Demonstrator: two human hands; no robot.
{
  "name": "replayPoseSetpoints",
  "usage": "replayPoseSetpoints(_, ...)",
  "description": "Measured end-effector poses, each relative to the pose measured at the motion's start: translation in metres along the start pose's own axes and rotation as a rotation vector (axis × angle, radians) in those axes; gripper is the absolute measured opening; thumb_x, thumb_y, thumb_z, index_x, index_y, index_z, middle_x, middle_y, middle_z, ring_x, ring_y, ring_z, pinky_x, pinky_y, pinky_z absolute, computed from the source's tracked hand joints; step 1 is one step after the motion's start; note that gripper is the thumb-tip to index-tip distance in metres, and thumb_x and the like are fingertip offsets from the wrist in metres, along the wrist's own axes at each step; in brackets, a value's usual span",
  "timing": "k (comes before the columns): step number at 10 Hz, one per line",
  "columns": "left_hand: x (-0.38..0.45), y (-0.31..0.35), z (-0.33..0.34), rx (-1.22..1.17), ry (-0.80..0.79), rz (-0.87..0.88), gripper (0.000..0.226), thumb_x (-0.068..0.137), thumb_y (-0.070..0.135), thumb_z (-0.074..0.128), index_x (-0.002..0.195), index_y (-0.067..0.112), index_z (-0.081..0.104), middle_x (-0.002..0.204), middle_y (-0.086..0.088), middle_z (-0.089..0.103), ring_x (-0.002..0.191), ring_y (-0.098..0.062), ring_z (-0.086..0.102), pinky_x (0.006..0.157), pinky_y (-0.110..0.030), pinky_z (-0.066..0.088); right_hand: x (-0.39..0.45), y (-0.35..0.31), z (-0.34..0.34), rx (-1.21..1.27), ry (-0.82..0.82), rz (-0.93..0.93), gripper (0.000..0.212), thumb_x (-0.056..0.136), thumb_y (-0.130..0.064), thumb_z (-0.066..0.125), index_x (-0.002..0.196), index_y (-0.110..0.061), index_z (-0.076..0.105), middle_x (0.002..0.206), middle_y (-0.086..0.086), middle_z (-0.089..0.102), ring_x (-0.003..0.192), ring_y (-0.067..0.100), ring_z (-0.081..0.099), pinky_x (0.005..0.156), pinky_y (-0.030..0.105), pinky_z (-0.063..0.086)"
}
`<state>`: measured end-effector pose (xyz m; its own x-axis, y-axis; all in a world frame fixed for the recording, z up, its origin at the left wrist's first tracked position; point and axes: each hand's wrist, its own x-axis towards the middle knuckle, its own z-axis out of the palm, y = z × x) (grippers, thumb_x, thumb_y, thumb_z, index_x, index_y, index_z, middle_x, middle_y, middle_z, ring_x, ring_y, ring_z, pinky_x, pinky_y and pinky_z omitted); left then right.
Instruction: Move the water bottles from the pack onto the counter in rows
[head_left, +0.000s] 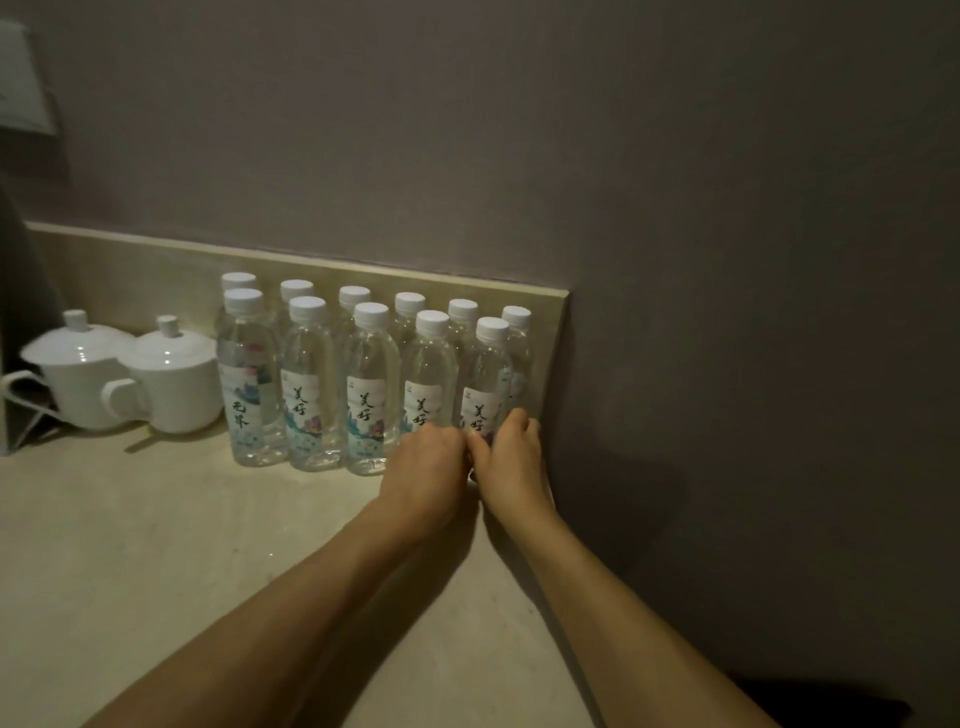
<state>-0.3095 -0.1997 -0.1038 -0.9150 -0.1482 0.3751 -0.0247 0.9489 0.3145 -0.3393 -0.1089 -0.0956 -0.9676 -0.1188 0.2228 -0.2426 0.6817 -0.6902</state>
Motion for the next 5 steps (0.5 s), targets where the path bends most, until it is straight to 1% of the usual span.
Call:
replayPoseSetpoints(1,-0.001,0.002,-0.002,-0.009,-0.011,-0.003,0.015,0.091,0.016,0.058,0.085,0.01,0.071,0.084,-0.012,0.072,0.081,-0.03,0.069,0.074,-0.04,0.055,-0.001,-0.001,-0.001,0.028,-0.014,0.021,0.049,0.095,-0.033,0.056,0.129,-0.002,0.04,0.136,0.018,0.044,0.121,0.036,0.051,0.091,0.04,0.045)
replayPoseSetpoints(2,-0.003,-0.003,-0.002,-0.059,-0.04,-0.021,0.019,0.092,0.018,0.057,0.086,0.007,0.072,0.085,-0.013,0.072,0.081,-0.029,0.069,0.077,-0.037,0.054,-0.001,-0.001,-0.005,0.089,-0.028,0.039,0.053,0.091,-0.03,0.063,0.13,-0.001,0.041,0.137,0.02,0.045,0.125,0.037,0.048,0.097,0.041,0.043)
replayPoseSetpoints(3,-0.006,-0.007,-0.007,-0.129,-0.039,-0.065,0.029,0.095,0.028,0.056,0.09,0.005,0.072,0.085,-0.013,0.073,0.08,-0.026,0.068,0.079,-0.037,0.056,-0.005,-0.001,-0.007,0.144,-0.018,0.06,0.051,0.09,-0.026,0.066,0.128,0.0,0.044,0.135,0.022,0.047,0.124,0.037,0.049,0.101,0.044,0.044)
replayPoseSetpoints(4,-0.015,-0.007,-0.017,-0.133,-0.034,-0.113,0.028,0.095,0.029,0.056,0.092,0.007,0.073,0.088,-0.01,0.073,0.081,-0.022,0.068,0.074,-0.031,0.053,-0.013,0.001,-0.008,0.206,0.006,0.052,0.051,0.091,-0.024,0.064,0.131,-0.002,0.043,0.135,0.02,0.047,0.123,0.034,0.05,0.096,0.035,0.043)
replayPoseSetpoints(5,-0.025,-0.004,-0.029,-0.189,0.042,-0.146,0.028,0.094,0.032,0.056,0.095,0.01,0.074,0.092,-0.009,0.074,0.085,-0.022,0.068,0.08,-0.037,0.056,-0.028,0.0,-0.011,0.242,0.028,0.021,0.048,0.094,-0.026,0.06,0.134,-0.007,0.042,0.135,0.013,0.047,0.119,0.028,0.053,0.085,0.028,0.04)
